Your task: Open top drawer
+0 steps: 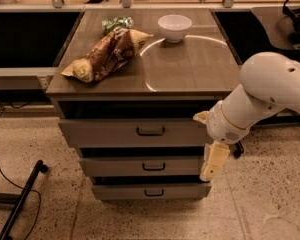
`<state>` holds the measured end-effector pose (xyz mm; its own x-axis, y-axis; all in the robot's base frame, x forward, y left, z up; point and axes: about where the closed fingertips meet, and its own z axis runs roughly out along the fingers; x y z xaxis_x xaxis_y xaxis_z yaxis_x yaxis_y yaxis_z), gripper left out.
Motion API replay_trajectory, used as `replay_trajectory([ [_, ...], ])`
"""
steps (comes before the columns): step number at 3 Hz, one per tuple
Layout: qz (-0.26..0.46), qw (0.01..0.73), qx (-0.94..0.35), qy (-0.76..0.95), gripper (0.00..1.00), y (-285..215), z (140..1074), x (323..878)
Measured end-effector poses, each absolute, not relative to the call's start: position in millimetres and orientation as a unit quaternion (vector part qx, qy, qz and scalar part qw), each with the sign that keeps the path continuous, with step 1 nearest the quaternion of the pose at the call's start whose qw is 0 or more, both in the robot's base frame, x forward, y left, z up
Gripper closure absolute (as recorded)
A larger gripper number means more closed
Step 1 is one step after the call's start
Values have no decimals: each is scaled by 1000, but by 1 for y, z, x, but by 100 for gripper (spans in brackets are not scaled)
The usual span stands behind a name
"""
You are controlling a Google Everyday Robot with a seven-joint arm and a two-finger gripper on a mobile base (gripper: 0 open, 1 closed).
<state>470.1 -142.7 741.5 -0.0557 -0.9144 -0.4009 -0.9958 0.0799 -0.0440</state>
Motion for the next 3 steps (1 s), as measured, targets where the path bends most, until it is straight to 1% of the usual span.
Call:
replay_trajectory([
  [1,135,163,-659,722,0,-126,705,494],
  [2,133,164,-659,722,0,-126,705,495],
  [3,109,177,-662,720,0,-134,710,506],
])
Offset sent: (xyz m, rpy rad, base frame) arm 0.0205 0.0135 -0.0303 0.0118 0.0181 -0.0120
